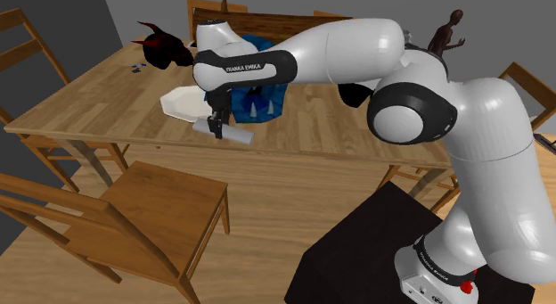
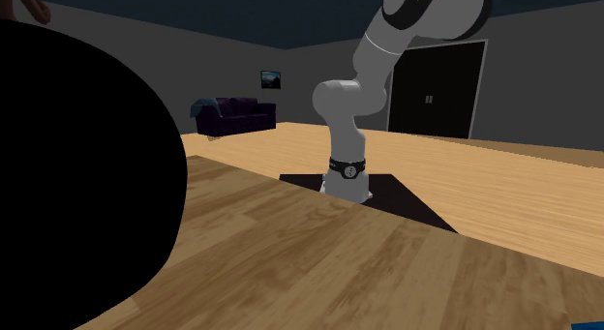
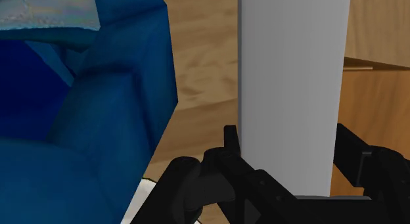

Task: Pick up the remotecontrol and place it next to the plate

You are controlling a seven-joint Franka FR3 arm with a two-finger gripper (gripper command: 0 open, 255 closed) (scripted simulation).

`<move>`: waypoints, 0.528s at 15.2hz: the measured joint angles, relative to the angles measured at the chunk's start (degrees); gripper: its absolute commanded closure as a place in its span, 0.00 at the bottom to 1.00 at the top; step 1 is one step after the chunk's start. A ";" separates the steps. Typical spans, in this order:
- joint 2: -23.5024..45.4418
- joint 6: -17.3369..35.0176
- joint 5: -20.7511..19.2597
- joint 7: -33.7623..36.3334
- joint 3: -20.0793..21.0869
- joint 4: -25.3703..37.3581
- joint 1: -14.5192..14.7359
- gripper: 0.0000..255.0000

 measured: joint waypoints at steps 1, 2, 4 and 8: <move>0.21 0.75 0.05 -0.08 0.02 -0.58 -0.01 1.00; 0.29 1.09 0.08 -0.11 0.09 -0.76 0.05 1.00; 0.14 1.44 0.06 -0.13 0.04 -1.32 0.04 1.00; 0.10 1.58 0.06 -0.13 0.02 -1.52 0.04 1.00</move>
